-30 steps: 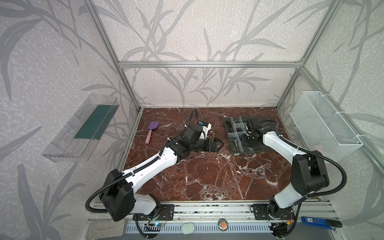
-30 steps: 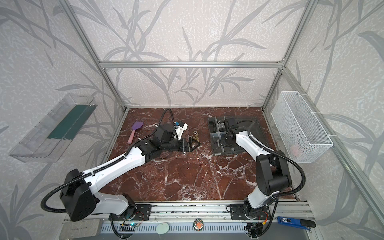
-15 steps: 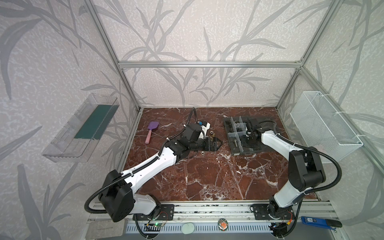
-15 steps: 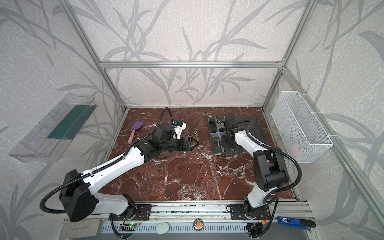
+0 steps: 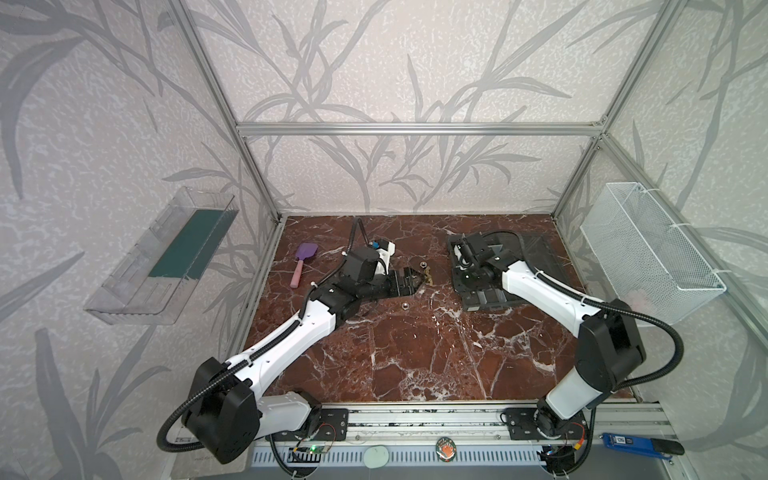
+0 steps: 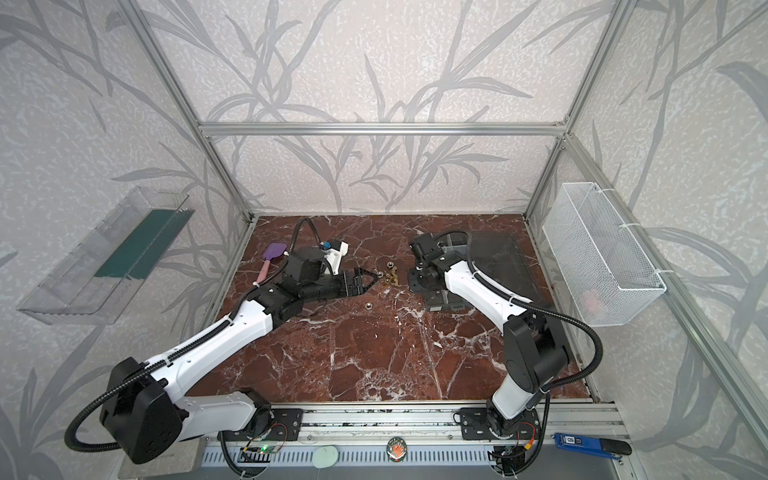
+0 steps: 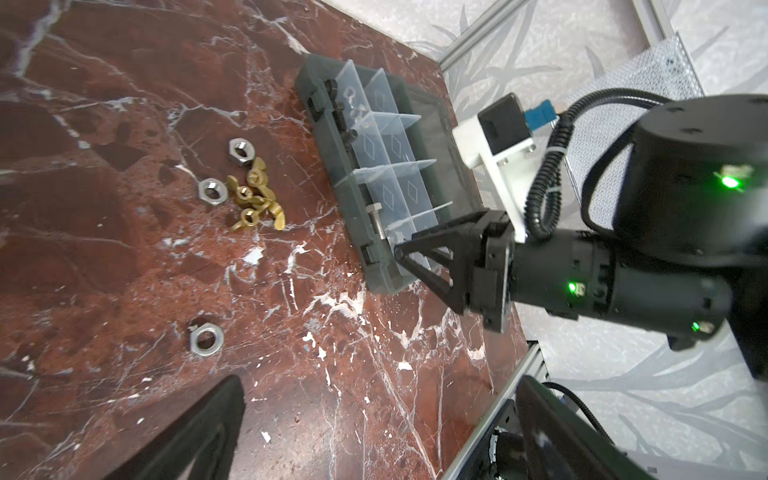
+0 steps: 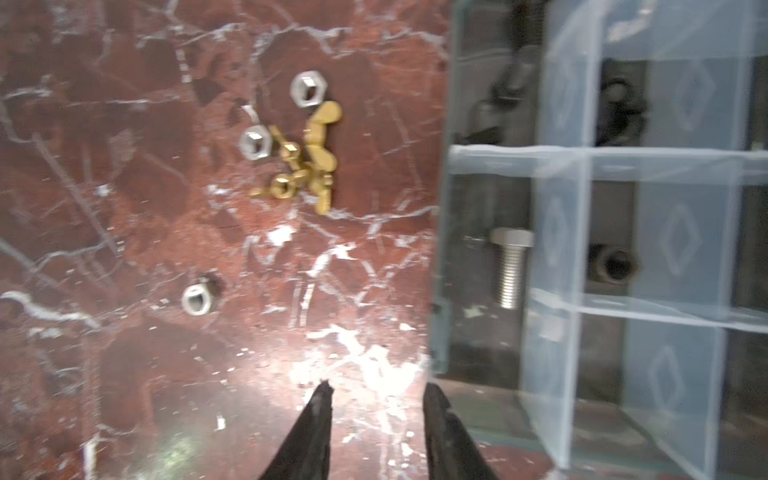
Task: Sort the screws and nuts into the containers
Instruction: 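Move the open right gripper back over another silver hex nut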
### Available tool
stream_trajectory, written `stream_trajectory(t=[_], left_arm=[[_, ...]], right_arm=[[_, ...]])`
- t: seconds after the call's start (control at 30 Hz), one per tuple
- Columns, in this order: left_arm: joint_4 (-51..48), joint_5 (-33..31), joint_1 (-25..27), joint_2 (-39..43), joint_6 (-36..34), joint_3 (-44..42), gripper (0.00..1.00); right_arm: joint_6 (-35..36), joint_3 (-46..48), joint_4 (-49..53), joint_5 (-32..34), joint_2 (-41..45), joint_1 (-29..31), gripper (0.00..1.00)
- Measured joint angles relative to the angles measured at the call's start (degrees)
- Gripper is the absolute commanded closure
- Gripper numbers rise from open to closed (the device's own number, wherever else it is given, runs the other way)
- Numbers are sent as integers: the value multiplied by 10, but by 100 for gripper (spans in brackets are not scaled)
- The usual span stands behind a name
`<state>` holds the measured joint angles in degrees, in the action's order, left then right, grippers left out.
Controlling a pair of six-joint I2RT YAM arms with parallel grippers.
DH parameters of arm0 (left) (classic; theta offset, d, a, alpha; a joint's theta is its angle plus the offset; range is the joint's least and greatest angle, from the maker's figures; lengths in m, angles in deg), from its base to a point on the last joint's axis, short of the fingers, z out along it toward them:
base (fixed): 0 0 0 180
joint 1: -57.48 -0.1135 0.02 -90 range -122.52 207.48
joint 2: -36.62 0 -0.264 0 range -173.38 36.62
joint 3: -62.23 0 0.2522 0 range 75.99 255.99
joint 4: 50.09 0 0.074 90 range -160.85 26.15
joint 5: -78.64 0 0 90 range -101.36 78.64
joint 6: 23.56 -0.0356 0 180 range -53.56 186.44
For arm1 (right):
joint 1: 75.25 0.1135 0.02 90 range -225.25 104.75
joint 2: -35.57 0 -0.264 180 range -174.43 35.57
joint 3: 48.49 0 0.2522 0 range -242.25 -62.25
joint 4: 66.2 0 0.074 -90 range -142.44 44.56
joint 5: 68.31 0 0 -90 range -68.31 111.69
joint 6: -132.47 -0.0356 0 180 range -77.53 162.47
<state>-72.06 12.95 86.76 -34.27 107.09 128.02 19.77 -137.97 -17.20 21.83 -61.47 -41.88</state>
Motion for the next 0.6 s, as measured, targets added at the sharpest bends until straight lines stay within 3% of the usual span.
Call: stream_trajectory(t=[0.37,0.6], left_arm=[[15,40,-85,88,46,-83,1],[14,54,-103,102,57,-103,1]], right_arm=[[-24,-108,-22,-29,-191,94,49],[-35,-156,-24,-33,-244,116,49]])
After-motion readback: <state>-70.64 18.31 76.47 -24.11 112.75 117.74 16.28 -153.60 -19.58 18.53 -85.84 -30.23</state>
